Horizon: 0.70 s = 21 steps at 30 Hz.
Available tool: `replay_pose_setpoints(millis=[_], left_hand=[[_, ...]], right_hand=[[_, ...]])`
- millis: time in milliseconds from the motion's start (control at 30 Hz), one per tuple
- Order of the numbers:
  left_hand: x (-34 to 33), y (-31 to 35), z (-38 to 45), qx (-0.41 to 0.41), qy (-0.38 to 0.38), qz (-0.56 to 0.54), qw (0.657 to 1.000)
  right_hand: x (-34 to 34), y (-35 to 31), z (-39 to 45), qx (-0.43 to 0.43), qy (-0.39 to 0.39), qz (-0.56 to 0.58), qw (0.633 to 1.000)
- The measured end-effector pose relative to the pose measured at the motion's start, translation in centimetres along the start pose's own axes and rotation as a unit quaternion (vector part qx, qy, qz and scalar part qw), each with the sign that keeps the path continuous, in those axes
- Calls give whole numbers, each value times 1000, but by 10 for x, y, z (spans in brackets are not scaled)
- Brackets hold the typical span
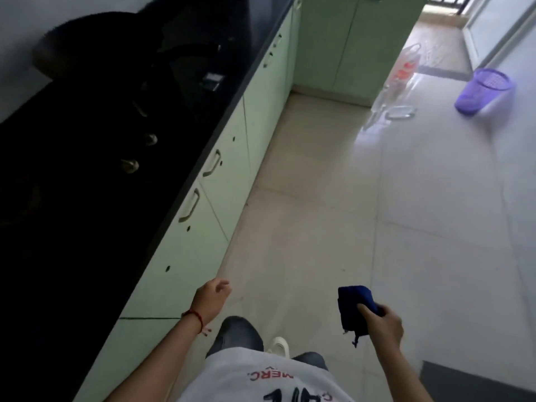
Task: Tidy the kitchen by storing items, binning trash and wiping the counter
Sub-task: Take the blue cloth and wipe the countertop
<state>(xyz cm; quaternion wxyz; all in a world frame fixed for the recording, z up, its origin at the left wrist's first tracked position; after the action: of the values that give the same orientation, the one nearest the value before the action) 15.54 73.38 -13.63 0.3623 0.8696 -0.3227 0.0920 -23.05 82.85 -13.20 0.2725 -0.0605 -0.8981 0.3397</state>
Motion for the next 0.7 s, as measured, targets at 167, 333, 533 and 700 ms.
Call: replay_pose_setpoints(millis=[167, 333, 533, 700], left_hand=[[-4, -11, 49, 104, -4, -48, 993], [9, 14, 119, 158, -13, -90, 983], [26, 128, 215, 149, -44, -85, 984], [26, 280, 294, 60, -87, -43, 994]], right_hand=[[-5, -34, 54, -11, -11, 21, 1000], [-6, -108, 126, -5, -5, 40, 999], [19, -179, 203, -35, 37, 63, 997], [41, -217, 256, -59, 60, 68, 994]])
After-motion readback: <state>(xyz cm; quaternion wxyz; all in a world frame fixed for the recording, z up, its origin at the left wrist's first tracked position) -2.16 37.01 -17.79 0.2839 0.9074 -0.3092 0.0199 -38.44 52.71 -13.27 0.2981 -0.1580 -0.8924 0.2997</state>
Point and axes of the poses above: each hand's wrist, its own z-axis towards the middle knuckle, its own x-axis out of the back of the hand, y = z × x, the point moved 7 cm from there along z, towards the middle knuckle, and after that the axes turned 10 degrees about -y, right-handed, at the moved point
